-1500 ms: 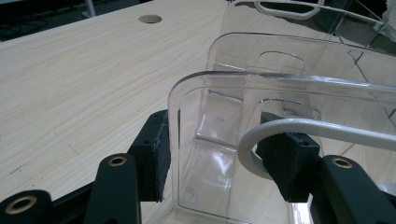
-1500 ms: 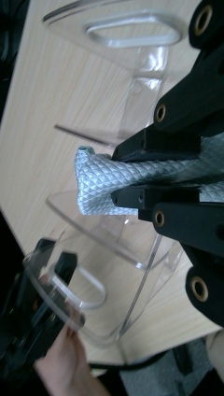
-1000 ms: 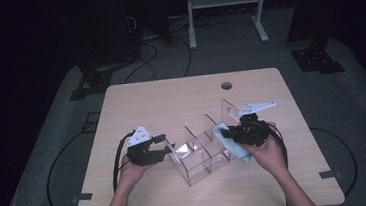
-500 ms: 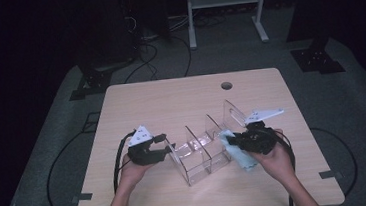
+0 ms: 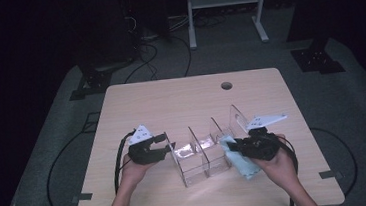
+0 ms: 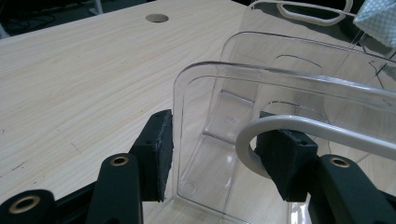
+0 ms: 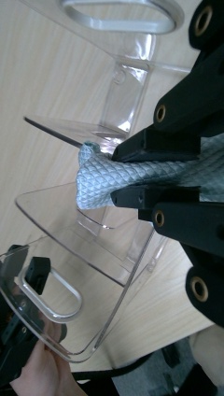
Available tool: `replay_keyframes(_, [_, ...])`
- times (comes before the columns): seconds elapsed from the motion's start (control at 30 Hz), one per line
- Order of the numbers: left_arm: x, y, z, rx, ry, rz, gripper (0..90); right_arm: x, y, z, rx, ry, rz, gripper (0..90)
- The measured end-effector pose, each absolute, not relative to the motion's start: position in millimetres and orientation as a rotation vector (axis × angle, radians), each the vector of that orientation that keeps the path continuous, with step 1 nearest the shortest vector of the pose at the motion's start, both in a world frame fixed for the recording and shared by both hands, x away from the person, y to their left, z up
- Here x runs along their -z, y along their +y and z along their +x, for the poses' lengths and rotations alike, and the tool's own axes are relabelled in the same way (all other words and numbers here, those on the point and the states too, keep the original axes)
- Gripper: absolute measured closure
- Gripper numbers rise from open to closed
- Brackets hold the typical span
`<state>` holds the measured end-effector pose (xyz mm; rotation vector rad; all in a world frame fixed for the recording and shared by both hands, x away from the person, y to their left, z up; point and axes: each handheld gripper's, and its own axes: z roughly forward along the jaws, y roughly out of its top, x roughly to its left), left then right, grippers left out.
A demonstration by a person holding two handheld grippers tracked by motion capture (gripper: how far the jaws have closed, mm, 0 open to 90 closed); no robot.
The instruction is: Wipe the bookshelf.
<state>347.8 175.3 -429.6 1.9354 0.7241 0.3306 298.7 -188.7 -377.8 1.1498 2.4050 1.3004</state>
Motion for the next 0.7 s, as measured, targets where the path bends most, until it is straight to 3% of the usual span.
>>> replay_keyframes(0.57, [430,175,345,-0.347,0.725,1.927,47.6,376,-168,336,-1.264,2.32,1.199,78.5])
replay_keyframes(0.7, [430,175,345,-0.347,0.726,1.925,47.5,373,-175,330,-1.291,2.289,1.192,78.6])
